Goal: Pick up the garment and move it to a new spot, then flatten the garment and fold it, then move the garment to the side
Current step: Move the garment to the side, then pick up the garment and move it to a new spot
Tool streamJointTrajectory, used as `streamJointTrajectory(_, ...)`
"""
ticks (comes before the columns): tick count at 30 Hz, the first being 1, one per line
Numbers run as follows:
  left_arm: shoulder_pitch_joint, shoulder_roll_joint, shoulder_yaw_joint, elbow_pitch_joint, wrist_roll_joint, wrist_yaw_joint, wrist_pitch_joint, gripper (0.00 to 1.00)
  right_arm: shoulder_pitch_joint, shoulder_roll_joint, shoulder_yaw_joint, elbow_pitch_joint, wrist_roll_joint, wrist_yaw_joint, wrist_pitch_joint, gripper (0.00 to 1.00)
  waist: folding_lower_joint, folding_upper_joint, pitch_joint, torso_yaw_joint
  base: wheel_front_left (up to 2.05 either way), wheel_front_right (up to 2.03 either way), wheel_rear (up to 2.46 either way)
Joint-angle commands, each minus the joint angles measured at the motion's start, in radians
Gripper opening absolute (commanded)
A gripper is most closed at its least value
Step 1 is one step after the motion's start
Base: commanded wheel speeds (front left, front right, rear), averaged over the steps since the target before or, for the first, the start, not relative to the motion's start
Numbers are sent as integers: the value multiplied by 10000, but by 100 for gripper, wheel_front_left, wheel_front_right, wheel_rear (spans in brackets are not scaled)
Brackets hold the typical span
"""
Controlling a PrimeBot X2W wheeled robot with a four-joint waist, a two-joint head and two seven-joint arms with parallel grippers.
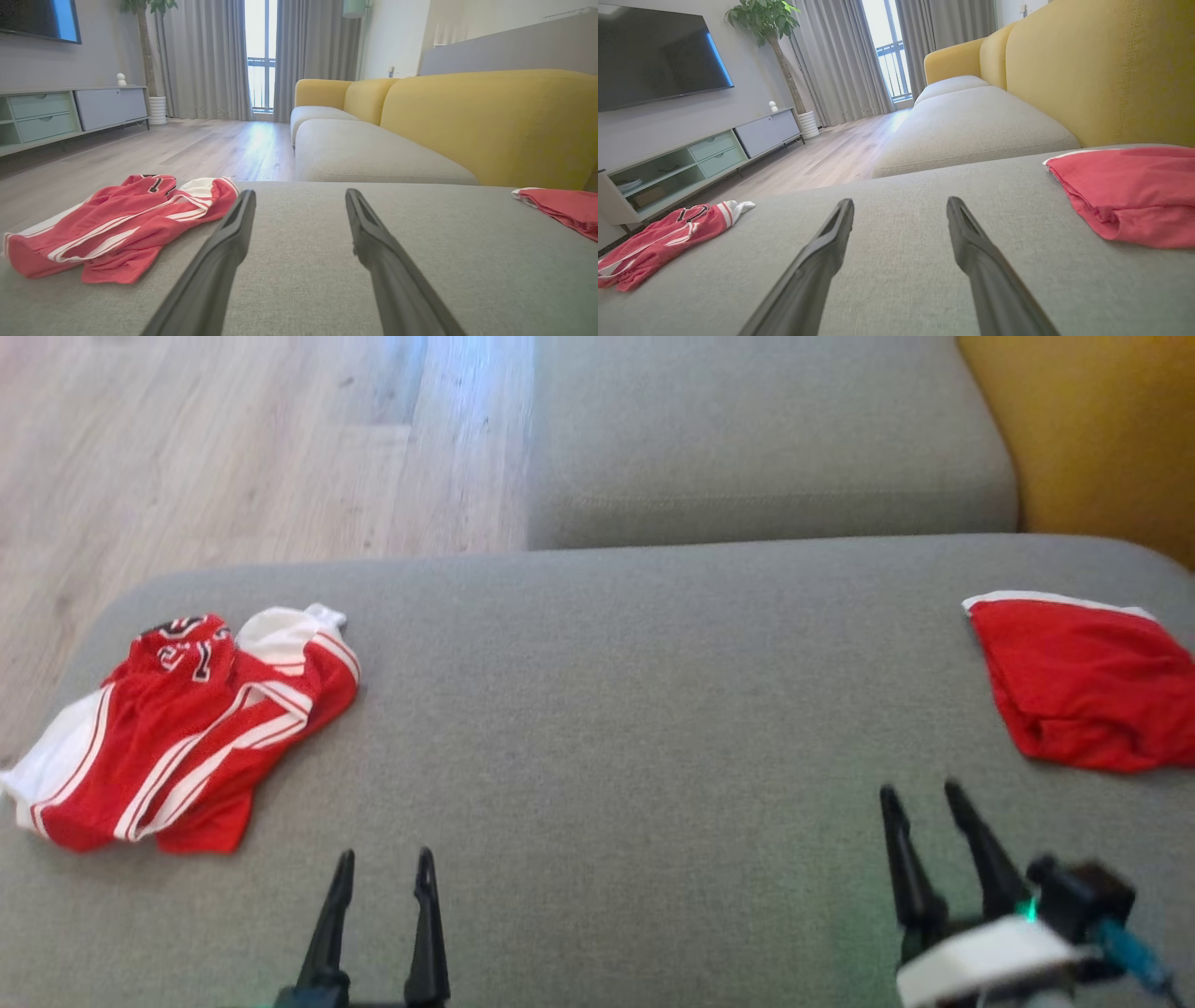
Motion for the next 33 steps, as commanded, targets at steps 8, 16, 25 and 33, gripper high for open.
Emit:
streamJointTrajectory(8,275,-31,312,-592,334,-117,-53,100,1125,154,2,-1109,-729,-9,-132,100,1,0,-268,-276,0,0,0)
streamJointTrajectory(16,336,-32,186,-526,254,-31,-53,100,1277,121,-86,-1184,-808,-9,-133,100,1,0,-351,-350,0,0,0)
streamJointTrajectory(25,341,-33,220,-452,272,-19,-53,100,1369,132,-31,-1238,-862,-9,-133,100,1,0,-342,-337,0,0,0)
streamJointTrajectory(33,252,-33,201,-392,235,5,-53,100,1342,65,157,-1212,-854,-9,-133,100,1,0,-216,46,0,0,0)
